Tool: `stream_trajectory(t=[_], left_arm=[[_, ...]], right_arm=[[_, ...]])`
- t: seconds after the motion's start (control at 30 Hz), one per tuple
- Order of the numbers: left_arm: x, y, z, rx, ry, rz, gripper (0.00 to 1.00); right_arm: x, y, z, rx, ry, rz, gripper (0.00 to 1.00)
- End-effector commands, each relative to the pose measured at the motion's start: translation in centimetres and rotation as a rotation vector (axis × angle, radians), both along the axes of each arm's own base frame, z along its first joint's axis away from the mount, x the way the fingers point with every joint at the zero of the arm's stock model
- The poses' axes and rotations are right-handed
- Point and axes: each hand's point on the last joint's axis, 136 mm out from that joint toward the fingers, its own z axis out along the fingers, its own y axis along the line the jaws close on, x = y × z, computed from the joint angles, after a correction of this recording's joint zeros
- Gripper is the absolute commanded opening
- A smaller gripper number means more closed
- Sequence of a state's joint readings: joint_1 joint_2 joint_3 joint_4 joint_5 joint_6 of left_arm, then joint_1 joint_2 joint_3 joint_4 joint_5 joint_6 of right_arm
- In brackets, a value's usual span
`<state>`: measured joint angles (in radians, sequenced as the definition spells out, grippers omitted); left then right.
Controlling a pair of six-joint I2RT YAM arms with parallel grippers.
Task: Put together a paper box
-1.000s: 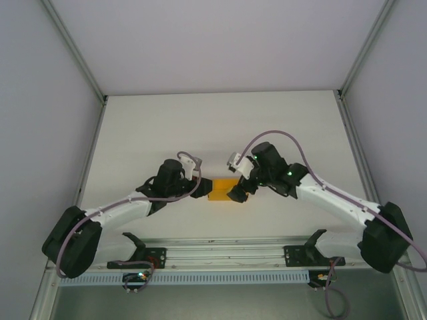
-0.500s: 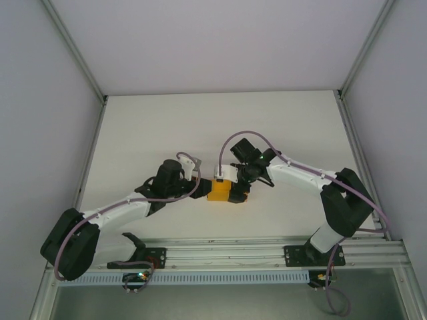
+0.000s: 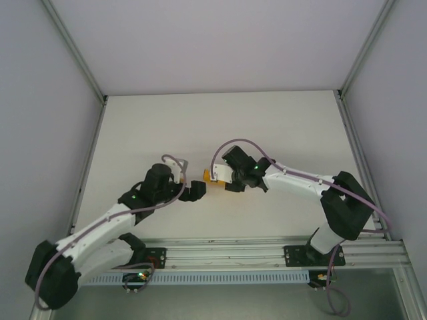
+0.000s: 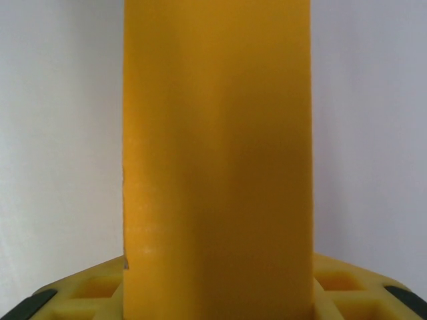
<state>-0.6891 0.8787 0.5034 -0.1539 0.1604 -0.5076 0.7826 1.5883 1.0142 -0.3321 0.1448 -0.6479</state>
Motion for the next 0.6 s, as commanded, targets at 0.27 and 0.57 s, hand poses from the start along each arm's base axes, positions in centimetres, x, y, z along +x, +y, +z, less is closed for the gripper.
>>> stream_trajectory(t=[0.27, 0.57], left_arm=[[-1.3, 9.0, 1.3, 0.118, -0.008, 0.355, 1.0], [-1.4, 8.9, 0.6, 0.119, -0.001, 0.347, 1.0]], right_arm=[[8.5, -2.4, 0.8, -0.226, -0.529, -0.264, 0.46], [3.3, 0.2, -3.4, -0.146, -0.449, 0.086, 0.67]])
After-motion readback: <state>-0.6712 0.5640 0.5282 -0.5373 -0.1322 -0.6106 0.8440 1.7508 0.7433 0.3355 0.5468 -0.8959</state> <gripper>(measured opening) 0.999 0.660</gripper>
